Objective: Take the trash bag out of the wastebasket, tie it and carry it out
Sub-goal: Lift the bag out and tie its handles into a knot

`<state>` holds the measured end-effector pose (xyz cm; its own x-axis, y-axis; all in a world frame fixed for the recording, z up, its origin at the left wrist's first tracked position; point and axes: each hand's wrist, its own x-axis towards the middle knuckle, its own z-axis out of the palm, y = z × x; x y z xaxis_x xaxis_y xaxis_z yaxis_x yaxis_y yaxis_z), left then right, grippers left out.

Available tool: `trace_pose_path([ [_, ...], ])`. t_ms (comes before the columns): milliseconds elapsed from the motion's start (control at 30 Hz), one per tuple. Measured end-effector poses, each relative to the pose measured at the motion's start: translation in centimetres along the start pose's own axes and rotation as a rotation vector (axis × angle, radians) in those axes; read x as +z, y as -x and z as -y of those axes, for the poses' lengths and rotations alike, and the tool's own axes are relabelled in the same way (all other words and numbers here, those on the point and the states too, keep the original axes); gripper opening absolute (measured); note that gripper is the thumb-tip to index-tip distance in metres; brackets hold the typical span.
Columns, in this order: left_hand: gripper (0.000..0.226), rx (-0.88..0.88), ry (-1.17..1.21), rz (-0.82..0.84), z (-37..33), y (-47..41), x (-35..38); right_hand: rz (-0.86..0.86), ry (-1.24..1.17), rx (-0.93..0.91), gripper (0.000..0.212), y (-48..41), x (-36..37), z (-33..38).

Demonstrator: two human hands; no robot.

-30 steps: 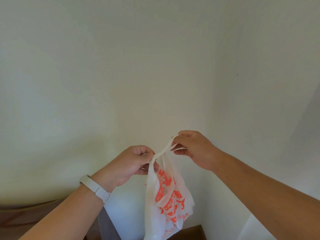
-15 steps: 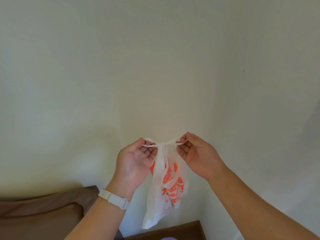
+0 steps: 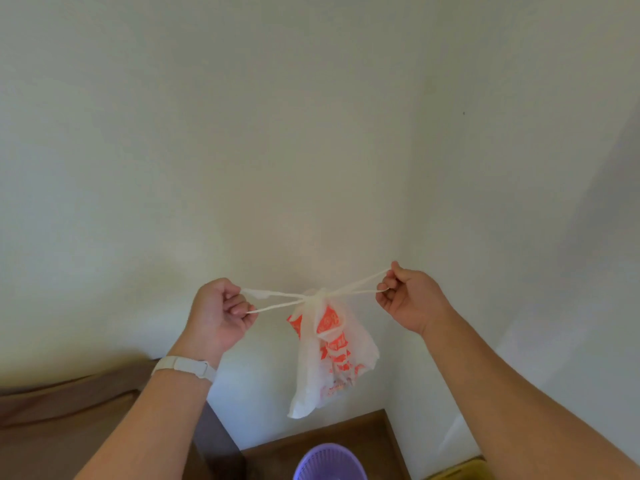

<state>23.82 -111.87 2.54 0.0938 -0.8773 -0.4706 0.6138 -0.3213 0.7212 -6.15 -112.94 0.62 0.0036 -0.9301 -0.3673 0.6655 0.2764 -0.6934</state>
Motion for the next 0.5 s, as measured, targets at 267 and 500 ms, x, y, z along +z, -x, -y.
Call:
trace_pose_path([
  [267, 0.032, -0.022, -0.102, -0.165, 0.8, -1.5, -4.6, -0.194, -0.003, 0.009, 0.033, -1.1, -6.5, 0.5],
  [500, 0.031, 0.013, -0.167, -0.104, 1.3, -1.8, -3.6, -0.086, 0.070, -0.052, 0.031, -0.2, -5.8, 0.5],
])
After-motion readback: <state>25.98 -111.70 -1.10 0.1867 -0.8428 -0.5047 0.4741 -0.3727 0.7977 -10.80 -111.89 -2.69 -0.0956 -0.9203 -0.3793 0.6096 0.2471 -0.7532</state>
